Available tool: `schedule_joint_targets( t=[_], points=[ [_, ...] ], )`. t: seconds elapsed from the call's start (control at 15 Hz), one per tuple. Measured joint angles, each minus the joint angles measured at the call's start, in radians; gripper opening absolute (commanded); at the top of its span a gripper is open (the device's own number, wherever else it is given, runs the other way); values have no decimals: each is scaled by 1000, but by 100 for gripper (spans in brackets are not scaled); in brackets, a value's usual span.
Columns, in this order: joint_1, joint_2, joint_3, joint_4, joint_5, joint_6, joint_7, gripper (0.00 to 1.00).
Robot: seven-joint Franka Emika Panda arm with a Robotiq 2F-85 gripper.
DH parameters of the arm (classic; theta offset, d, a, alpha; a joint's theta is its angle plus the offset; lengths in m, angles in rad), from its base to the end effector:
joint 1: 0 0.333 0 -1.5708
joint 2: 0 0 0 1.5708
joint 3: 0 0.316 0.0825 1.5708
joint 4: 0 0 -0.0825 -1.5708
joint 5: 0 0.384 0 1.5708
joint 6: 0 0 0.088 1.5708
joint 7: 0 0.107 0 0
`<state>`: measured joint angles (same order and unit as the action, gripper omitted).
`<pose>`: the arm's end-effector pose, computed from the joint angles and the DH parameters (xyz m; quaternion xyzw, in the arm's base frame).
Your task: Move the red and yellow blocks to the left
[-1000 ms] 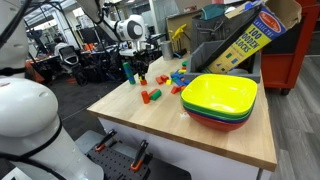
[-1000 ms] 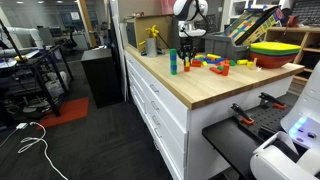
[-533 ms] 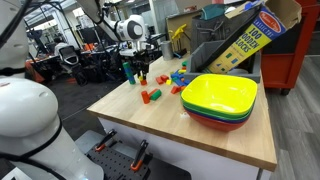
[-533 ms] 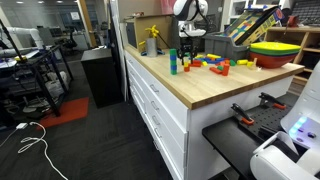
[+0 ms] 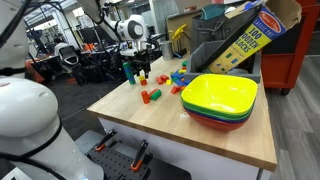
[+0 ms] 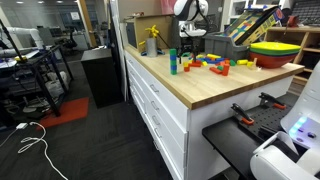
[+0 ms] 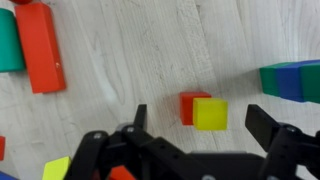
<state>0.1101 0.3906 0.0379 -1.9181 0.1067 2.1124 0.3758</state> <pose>0.5947 0.0928 0.2748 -0.9833 0.1452 0.1075 0.0230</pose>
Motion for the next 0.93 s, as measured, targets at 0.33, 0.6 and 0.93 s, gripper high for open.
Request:
schedule_joint_targets(
  t=[0.33,0.6,0.93],
  points=[
    [0,3,-6,0,-3,0,0,100],
    [0,12,-10,0,-7,0,0,100],
    [0,23,-15,0,-14,0,0,100]
  ],
)
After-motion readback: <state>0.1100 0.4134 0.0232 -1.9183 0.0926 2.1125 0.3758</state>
